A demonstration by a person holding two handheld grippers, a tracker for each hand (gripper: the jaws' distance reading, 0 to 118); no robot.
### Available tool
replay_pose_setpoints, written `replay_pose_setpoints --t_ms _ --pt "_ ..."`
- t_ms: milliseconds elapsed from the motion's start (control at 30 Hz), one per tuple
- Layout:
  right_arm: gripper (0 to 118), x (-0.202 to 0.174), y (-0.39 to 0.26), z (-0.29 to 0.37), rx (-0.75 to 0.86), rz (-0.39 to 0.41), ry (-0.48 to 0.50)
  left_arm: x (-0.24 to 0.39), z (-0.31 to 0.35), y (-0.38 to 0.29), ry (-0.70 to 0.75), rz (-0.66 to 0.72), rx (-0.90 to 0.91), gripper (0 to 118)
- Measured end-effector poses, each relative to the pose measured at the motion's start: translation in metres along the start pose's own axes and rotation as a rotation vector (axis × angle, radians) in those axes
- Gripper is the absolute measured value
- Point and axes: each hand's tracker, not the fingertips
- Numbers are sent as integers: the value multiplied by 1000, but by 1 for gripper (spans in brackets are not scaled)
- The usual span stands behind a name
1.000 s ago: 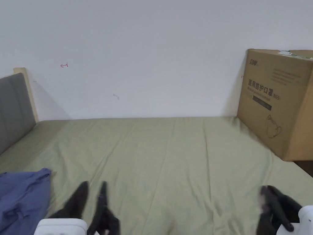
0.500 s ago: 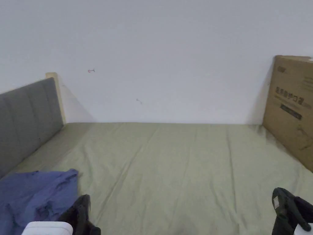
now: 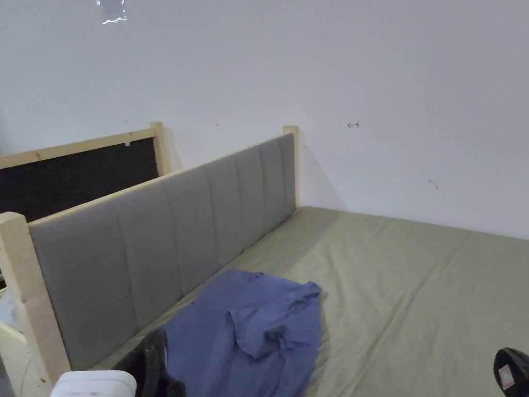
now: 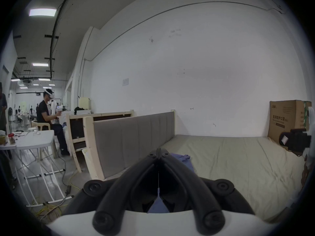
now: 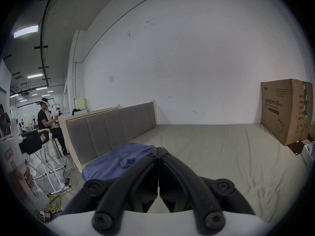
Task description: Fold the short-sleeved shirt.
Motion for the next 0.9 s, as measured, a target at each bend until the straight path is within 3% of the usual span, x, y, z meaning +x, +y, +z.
replay_pose_setpoints --t_ms 133,233,267,300,367,433,467,567,667,733,767,800,900 --pt "0 26 -3 3 -55 -11 -66 0 -89 10 -141 49 -167 0" --pt "0 44 -7 2 -100 -13 -116 -5 -198 -17 -251 57 -446 1" --pt "0 49 -10 1 -109 -13 -126 -7 -233 -34 -308 68 -533 9" --pt "0 55 -13 -1 -120 -16 -137 -8 -261 -50 -323 116 -599 40" --pt "0 65 -20 -5 -152 -23 -164 -1 -312 -84 -305 122 -706 117" --pt "0 74 -27 -12 -192 -25 -187 2 -346 -115 -329 105 -783 111" --pt "0 78 -30 -16 -217 -33 -193 3 -370 -130 -226 75 -802 112" --pt "0 87 -39 -28 -258 -55 -194 8 -414 -169 -147 -30 -936 112" --pt "0 90 -48 -40 -302 -57 -192 13 -443 -202 -142 -113 -1049 112" --pt "0 90 -52 -48 -328 -58 -176 10 -471 -231 -147 -200 -1217 118" --pt "0 89 -54 -51 -341 -57 -167 4 -469 -243 -195 -129 -1282 118" --pt "0 88 -57 -55 -351 -54 -159 -2 -464 -231 -184 -51 -1166 118" --pt "0 83 -62 -60 -372 -61 -136 -8 -437 -246 -205 -38 -1017 118"
